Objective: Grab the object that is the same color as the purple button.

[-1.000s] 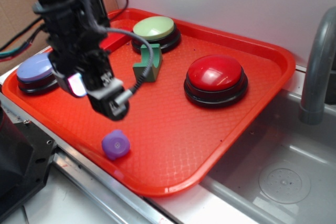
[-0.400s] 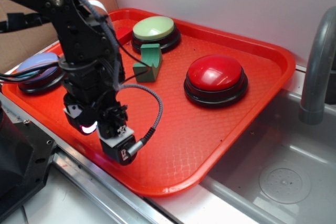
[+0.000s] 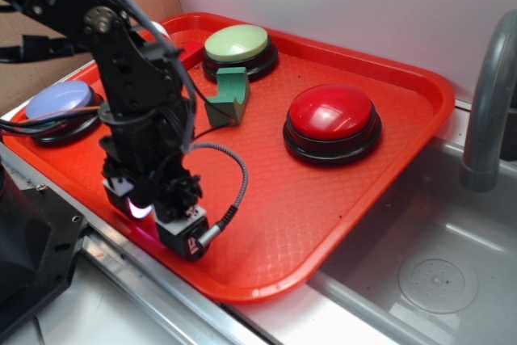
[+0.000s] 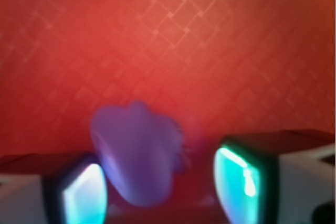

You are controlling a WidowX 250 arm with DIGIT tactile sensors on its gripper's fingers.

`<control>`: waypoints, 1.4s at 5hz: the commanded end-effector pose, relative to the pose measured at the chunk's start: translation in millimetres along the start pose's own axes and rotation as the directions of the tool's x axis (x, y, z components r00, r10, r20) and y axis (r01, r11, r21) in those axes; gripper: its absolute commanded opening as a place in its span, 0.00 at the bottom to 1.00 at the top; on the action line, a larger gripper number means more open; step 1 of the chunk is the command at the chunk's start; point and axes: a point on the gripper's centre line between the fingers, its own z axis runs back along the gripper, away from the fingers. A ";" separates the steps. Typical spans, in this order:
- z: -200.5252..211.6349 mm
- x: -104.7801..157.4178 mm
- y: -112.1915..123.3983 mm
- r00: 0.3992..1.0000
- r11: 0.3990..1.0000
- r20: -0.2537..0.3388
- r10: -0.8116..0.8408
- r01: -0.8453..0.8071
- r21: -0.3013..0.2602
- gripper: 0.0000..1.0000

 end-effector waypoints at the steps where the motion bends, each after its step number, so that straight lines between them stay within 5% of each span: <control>1: 0.5 4.6 -6.9 0.999 1.000 0.033 -0.016 0.016 -0.004 0.00; 3: 62.0 17.2 10.4 0.988 0.996 0.140 0.063 -0.053 -0.070 0.00; 4: 93.8 27.6 37.5 0.985 0.992 0.154 0.082 -0.066 -0.103 0.00; 7: 170.3 39.6 92.5 0.966 0.993 0.235 0.105 -0.090 -0.071 0.00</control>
